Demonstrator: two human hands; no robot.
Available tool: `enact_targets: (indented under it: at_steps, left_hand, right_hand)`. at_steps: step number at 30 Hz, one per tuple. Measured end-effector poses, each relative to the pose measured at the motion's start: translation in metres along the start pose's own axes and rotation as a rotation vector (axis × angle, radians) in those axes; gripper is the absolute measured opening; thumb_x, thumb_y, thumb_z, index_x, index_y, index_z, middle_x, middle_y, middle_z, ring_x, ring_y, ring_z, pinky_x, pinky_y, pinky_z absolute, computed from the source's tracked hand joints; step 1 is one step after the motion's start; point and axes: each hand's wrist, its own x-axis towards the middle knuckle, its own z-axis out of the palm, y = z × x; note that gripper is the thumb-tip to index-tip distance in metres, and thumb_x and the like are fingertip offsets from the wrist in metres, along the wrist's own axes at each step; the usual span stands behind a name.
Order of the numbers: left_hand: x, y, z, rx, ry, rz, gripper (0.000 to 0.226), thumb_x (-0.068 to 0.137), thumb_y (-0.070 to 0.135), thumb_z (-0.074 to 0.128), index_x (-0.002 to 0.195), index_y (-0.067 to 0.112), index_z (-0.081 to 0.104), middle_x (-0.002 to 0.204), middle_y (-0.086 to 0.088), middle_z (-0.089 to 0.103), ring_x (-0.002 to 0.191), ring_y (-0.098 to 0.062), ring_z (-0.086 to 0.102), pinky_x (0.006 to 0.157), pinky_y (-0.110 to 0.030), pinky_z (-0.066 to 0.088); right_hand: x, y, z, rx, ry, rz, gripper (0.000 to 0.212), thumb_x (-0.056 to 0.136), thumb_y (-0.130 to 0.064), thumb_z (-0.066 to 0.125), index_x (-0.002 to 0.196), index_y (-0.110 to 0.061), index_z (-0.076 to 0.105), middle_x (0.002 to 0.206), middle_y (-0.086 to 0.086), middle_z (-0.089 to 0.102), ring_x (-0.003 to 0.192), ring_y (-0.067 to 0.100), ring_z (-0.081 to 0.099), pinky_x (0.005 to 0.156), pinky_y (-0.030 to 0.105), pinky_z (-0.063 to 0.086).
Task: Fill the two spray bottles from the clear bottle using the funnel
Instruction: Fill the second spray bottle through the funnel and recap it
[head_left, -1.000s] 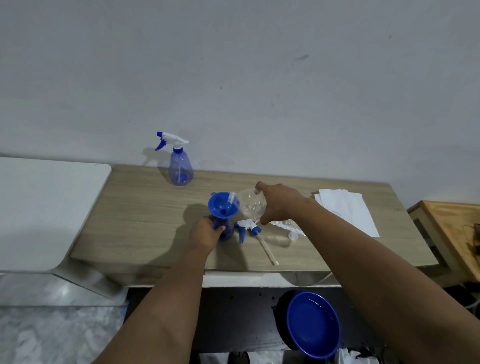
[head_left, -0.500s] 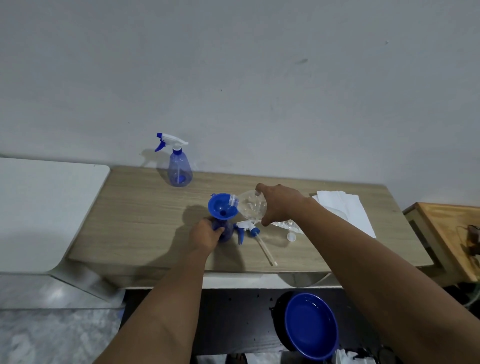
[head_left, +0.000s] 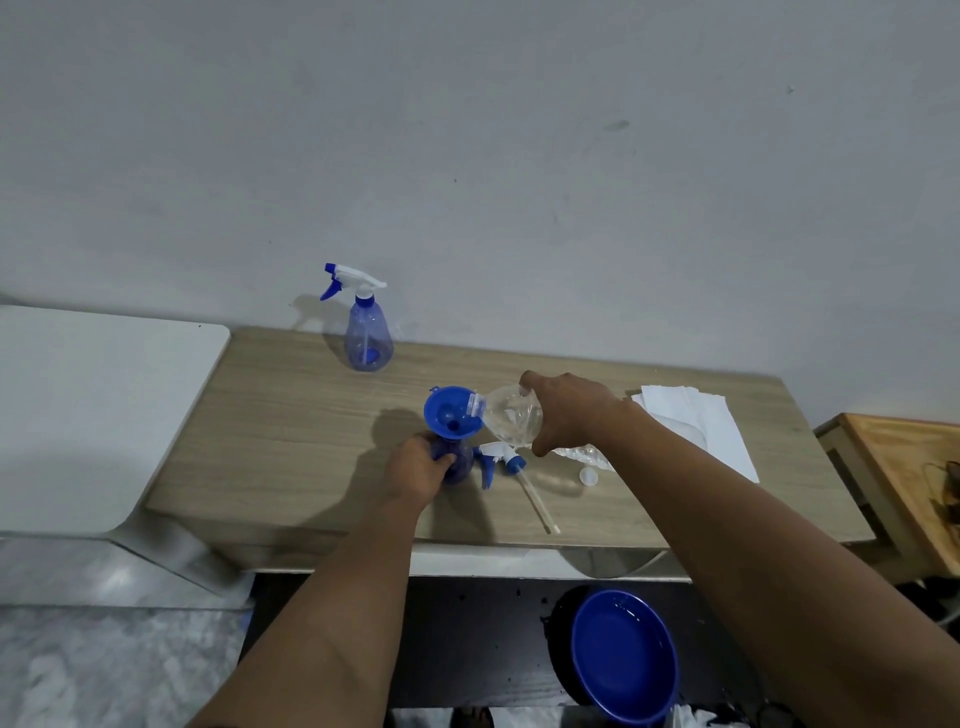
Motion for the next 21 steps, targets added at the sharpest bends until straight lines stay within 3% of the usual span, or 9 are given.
enact_targets:
  at_steps: [21]
  left_hand:
    - [-0.0007, 0.0017, -0.0018, 0.015, 0.003, -0.006, 0.021, 0.085, 0.021, 0.073, 0.104, 0.012, 0.071, 0.094, -0.011, 0.074, 0.089, -0.031, 0.069, 0.077, -0.035, 0.054]
  right_hand:
    - [-0.0002, 0.0016, 0.0006, -0.022, -0.005, 0.02, 0.087, 0.066, -0.039, 0.088, 0.138, -0.029, 0.041, 0.105, -0.002, 0.062, 0.094, 0.025, 0.061, 0.071, 0.036, 0.053]
